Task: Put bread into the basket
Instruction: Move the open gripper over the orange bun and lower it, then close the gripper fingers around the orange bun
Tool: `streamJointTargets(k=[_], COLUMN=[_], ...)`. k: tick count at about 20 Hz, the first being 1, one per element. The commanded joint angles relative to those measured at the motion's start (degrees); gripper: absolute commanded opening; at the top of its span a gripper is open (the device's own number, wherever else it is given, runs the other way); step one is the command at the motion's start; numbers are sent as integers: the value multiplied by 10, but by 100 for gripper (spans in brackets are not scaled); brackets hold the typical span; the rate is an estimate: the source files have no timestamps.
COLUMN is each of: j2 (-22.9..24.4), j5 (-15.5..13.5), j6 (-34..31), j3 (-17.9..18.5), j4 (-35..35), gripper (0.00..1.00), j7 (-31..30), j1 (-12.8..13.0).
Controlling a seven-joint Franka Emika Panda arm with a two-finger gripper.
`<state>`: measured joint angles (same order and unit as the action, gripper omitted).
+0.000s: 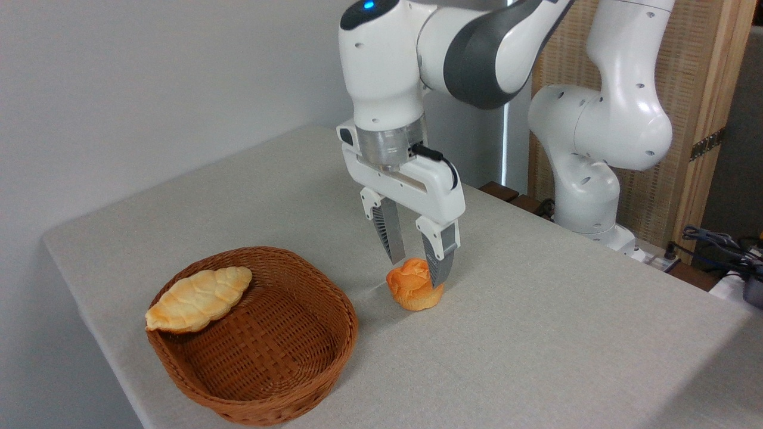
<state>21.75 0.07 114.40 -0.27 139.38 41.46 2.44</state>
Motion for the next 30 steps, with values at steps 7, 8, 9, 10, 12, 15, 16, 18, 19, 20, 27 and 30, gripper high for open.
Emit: streamJointTargets(k=[7, 8, 9, 10, 12, 15, 16, 18, 19, 20, 27, 30], j2=[-6, -7, -9, -11, -11, -11, -11, -11, -11, -11, -12, -12], j5=[-9, -9, -9, -9, -9, -9, -9, -9, -9, -9, -10, -9], j6=[28, 29, 30, 31, 42, 46, 45, 45, 46, 46, 46, 46], j3=[6, 6, 6, 6, 7, 7, 7, 7, 7, 7, 7, 7], j4=[20, 20, 24, 29, 40, 41, 41, 41, 41, 41, 41, 41], gripper=[100, 100, 100, 100, 100, 96, 90, 81, 76, 69, 50, 50], j7=[1, 1, 2, 3, 12, 18, 27, 39, 40, 40, 40, 40], j1=[18, 18, 18, 18, 18, 17, 17, 17, 17, 17, 17, 17])
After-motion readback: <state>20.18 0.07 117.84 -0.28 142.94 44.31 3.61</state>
